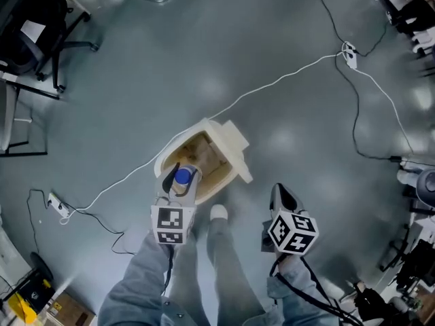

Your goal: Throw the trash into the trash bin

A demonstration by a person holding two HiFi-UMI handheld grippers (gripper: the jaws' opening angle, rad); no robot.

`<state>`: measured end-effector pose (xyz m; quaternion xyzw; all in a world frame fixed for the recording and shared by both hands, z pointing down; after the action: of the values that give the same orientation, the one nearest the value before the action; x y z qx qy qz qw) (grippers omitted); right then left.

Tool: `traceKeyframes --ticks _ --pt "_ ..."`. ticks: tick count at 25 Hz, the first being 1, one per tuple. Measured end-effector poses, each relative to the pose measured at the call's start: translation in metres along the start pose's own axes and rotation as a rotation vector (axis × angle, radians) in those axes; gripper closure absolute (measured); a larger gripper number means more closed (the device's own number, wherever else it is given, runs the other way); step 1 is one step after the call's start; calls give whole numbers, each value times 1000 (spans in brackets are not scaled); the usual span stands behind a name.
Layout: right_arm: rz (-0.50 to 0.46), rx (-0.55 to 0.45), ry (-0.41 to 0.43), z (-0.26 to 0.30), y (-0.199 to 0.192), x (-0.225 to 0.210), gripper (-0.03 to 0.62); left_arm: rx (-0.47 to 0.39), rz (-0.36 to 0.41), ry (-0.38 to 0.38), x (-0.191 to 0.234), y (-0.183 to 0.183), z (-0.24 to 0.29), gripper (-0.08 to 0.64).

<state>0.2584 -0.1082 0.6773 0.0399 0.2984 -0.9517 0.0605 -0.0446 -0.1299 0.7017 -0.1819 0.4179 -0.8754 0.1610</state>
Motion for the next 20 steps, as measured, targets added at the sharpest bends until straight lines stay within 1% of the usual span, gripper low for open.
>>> traceKeyframes --ticks 5,7,10,11,12,13,16,20 --pt "-28 21 12 14 4 6 589 22 -54 25 5 -17 11 354" --pt "-32 25 8 17 7 7 589 31 -71 17 7 -19 14 354" --pt "-34 22 4 20 12 9 589 89 -90 -11 9 -25 25 354" --pt "-37 21 4 21 13 10 589 109 -93 -21 9 -27 29 347" --pt "-43 20 2 22 14 12 589 121 -93 -32 10 -28 33 277" --pt "-48 19 1 23 15 14 589 128 -90 -39 10 -29 36 247" --pt "-48 22 2 26 14 18 589 134 -88 -47 12 -30 39 247" --pt "-40 30 6 28 11 24 589 110 -90 -47 16 -27 34 249"
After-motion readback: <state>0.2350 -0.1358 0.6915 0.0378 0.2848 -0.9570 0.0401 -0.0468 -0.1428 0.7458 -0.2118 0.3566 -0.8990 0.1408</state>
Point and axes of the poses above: the fingertips, and each gripper's own axes: z forward along the fingers, x to its left, y out of its top, the point moved 10 cm from there along -z, backward along the fingers, and after that the axes turned 8 degrees about -y, right-handed, at the moved point
